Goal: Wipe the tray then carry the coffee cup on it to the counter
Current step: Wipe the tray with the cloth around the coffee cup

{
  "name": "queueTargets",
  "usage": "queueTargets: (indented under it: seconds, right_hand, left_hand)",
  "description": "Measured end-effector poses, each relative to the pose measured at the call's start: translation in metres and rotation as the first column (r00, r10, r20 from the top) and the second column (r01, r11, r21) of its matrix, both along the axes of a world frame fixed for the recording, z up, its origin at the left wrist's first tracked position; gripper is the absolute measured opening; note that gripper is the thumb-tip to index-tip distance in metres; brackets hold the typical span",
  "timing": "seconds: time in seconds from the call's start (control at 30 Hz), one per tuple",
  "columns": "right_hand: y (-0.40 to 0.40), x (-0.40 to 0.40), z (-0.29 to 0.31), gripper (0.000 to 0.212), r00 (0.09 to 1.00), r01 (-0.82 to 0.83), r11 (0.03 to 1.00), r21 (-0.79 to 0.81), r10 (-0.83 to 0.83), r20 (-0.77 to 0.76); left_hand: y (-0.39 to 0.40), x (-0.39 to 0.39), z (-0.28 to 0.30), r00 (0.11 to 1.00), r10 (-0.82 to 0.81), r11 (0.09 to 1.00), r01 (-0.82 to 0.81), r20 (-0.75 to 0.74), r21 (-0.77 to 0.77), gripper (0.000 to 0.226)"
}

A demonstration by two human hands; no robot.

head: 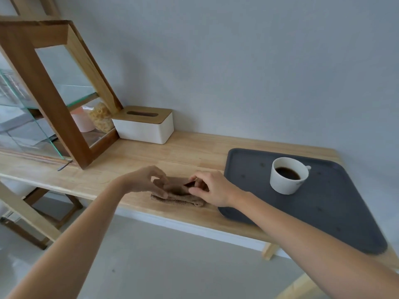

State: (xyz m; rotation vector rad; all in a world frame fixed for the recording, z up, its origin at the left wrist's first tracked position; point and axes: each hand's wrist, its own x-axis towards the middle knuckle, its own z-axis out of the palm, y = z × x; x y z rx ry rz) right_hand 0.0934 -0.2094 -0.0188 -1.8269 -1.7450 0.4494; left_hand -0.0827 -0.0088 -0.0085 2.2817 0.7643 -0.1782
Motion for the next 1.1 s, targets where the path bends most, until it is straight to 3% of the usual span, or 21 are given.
queueTargets:
  seconds: [0.1,0.2,0.33,0.43,0.63,0.8,0.87,0.93,1.03,1.1]
  right_hand:
    - [0.004,-0.001,-0.008,0.06,0.969,0.215,0.976,-0.037,-0.209,0.13]
    - [0.005,-0.011,-0.015,0.078,0.971,0.185,0.952,-0.243,-0.138,0.197]
    - [0.002,-0.022,-0.014,0.047,0.99,0.137,0.982,-0.127,-0.133,0.034]
    - [-0.005,-0.023,0.001,0.035,0.991,0.131,0.99,-0.048,-0.131,0.017]
    - [-0.063,0.017,0.045,0.03,0.95,0.308,0.944,0.119,-0.312,0.014]
    - [-0.118,0.053,0.047,0.028,0.891,0.445,0.895,-0.021,-0.44,0.115]
    - [-0.13,0.056,0.036,0.031,0.886,0.451,0.886,-0.11,-0.429,0.176]
    - [-0.136,0.056,0.02,0.036,0.884,0.425,0.895,-0.14,-0.376,0.279]
    - [-0.134,0.055,0.0,0.044,0.916,0.333,0.941,-0.065,-0.307,0.257]
    - [-0.125,0.057,-0.009,0.047,0.94,0.271,0.961,-0.059,-0.251,0.233]
  left_hand:
    - [-0.008,-0.004,-0.003,0.997,0.043,0.997,-0.039,0.065,-0.061,0.071]
    - [-0.018,-0.001,-0.018,0.999,-0.041,0.998,0.04,0.025,0.041,0.09]
    - [-0.025,0.001,-0.021,0.981,-0.044,0.983,0.008,0.189,0.183,0.045]
    - [-0.033,0.007,-0.014,0.954,-0.015,0.982,-0.042,0.299,0.184,0.029]
    - [-0.074,0.043,0.019,0.864,-0.051,0.995,0.085,0.501,-0.045,0.021]
    - [-0.126,0.099,0.017,0.865,-0.17,0.982,0.187,0.473,0.012,0.023]
    - [-0.14,0.112,0.006,0.889,-0.156,0.988,0.132,0.43,0.085,0.036]
    - [-0.15,0.11,-0.009,0.917,-0.108,0.991,0.068,0.385,0.116,0.068]
    - [-0.168,0.09,-0.035,0.936,0.049,0.998,-0.036,0.348,-0.043,0.118]
    - [-0.184,0.079,-0.052,0.95,0.076,0.995,-0.09,0.303,0.034,0.131]
